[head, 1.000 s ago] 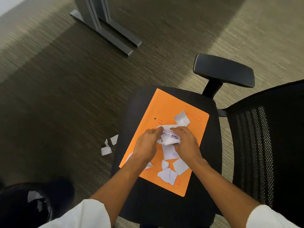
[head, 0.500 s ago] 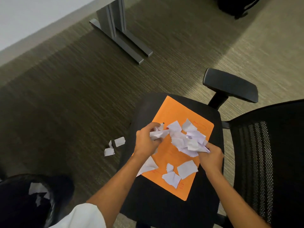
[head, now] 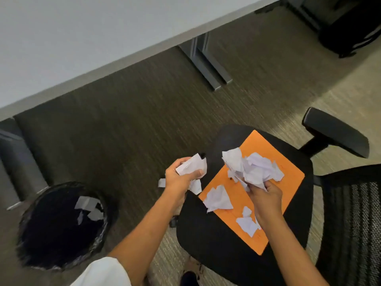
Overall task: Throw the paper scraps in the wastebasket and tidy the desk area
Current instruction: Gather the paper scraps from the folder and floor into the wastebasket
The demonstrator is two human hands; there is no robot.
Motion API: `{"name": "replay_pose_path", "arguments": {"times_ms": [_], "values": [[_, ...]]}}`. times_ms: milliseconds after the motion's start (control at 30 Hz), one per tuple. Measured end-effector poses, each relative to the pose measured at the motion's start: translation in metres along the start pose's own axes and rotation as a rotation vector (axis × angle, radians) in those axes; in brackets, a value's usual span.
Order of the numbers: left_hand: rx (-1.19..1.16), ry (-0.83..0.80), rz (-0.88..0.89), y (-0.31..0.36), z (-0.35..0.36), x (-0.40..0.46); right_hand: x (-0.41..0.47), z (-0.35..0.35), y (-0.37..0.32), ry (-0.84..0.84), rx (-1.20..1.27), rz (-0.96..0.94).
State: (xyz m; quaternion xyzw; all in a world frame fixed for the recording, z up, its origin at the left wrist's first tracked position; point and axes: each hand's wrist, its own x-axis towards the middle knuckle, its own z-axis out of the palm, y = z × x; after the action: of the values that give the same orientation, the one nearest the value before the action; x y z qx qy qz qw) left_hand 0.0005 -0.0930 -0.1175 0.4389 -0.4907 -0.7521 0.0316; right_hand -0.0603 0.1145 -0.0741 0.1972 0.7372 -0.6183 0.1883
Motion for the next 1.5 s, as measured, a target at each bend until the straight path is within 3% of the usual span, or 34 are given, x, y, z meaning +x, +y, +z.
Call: {"name": "replay_pose_path", "arguments": {"times_ms": [300, 500, 667, 967, 1133, 1267, 1500], "values": [[-0.236, 0.415, -0.094, -0.001, -0.186, -0.022, -0.069, 0.182, 0.04, -0.405, -0.319, -0.039], [-0.363, 0.738, -0.136, -0.019, -0.314, -0.056, -0.13, 0.278, 0.075, -0.567, -0.447, -0.074], [-0.477, 0.872, -0.209, -0.036, -0.378, -0.08, -0.175, 0.322, 0.104, -0.648, -0.515, -0.026], [-0.628, 0.861, -0.198, -0.042, -0.414, -0.085, -0.216, 0.36, 0.136, -0.628, -0.494, 0.096], [-0.747, 0.679, -0.184, -0.029, -0.42, -0.079, -0.22, 0.381, 0.149, -0.587, -0.457, 0.171], [-0.947, 0.471, -0.201, -0.025, -0.438, -0.078, -0.225, 0.397, 0.153, -0.75, -0.34, 0.334], [-0.964, 0.376, -0.214, -0.038, -0.462, -0.077, -0.22, 0.399, 0.16, -0.866, -0.395, 0.542]]}}
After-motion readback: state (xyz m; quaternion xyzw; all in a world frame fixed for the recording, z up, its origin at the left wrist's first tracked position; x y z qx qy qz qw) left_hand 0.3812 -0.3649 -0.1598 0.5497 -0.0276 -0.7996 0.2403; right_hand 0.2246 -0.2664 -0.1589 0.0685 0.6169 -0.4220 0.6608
